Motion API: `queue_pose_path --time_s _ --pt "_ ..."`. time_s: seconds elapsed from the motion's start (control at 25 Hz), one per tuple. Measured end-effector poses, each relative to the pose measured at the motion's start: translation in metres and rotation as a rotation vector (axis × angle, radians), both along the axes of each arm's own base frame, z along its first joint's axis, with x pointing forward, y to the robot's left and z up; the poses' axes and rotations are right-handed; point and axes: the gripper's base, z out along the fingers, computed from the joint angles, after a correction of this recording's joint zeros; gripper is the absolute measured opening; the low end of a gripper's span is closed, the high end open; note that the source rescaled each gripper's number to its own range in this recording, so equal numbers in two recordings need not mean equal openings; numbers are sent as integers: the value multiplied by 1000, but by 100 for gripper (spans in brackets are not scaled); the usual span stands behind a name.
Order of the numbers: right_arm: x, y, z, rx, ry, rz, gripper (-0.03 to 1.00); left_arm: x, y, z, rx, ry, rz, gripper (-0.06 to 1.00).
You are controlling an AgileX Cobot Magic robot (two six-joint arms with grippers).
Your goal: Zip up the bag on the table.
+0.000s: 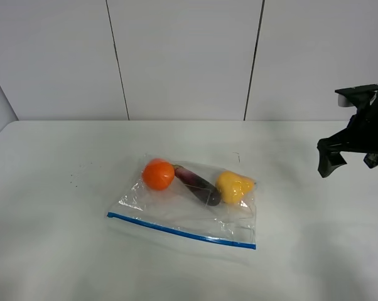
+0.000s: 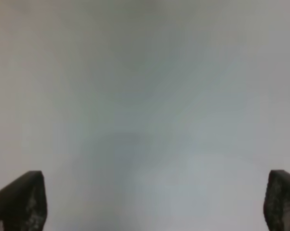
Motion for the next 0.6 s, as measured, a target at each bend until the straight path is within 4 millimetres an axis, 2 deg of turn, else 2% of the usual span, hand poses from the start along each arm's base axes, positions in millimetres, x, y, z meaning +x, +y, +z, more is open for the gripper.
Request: queue_pose_path --time_s 0.4,0.52,0.6 --pt "1 4 2 53 -24 -31 100 0 0 0 0 2 -1 100" --pt "-2 4 13 53 -74 -25 100 0 0 0 0 2 -1 100" --pt "-7 4 27 50 -137 -4 100 0 0 0 0 2 -1 100"
